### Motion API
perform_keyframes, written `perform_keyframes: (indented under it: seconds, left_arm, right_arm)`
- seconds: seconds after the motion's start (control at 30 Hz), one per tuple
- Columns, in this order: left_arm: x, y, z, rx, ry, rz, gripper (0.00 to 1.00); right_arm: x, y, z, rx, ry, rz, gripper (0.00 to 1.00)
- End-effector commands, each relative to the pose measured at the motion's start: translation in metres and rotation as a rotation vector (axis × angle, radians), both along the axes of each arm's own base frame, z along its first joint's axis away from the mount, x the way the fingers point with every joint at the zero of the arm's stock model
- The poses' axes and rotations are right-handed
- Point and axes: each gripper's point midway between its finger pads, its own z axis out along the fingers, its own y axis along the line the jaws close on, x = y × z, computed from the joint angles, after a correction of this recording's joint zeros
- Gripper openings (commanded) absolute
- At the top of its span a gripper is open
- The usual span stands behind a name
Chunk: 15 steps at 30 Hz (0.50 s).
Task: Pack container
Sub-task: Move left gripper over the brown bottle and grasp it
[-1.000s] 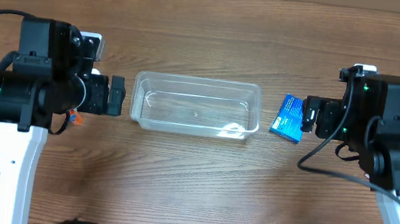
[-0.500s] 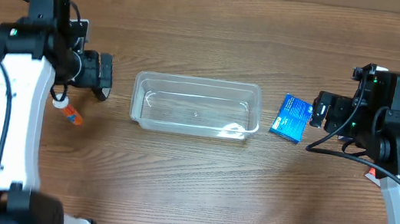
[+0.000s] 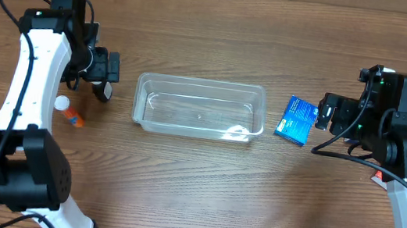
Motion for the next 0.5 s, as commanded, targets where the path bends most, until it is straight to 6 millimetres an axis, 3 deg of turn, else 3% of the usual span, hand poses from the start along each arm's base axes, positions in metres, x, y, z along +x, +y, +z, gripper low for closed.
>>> perform_keyframes:
  seconds: [0.0,0.37,0.47]
  left_arm:
    - [0.012,0.005,-0.009,0.023,0.002,-0.014,1.0]
    - [0.021,0.006,-0.036,0.02,0.036,-0.03,1.0]
    - [0.021,0.006,-0.039,0.019,0.044,-0.031,0.96]
  right_arm:
    - [0.002,0.0,0.014,0.006,-0.039,-0.006,1.0]
    - [0.002,-0.001,0.014,0.006,-0.039,-0.006,1.0]
    - [0.002,0.0,0.014,0.006,-0.04,-0.006,1.0]
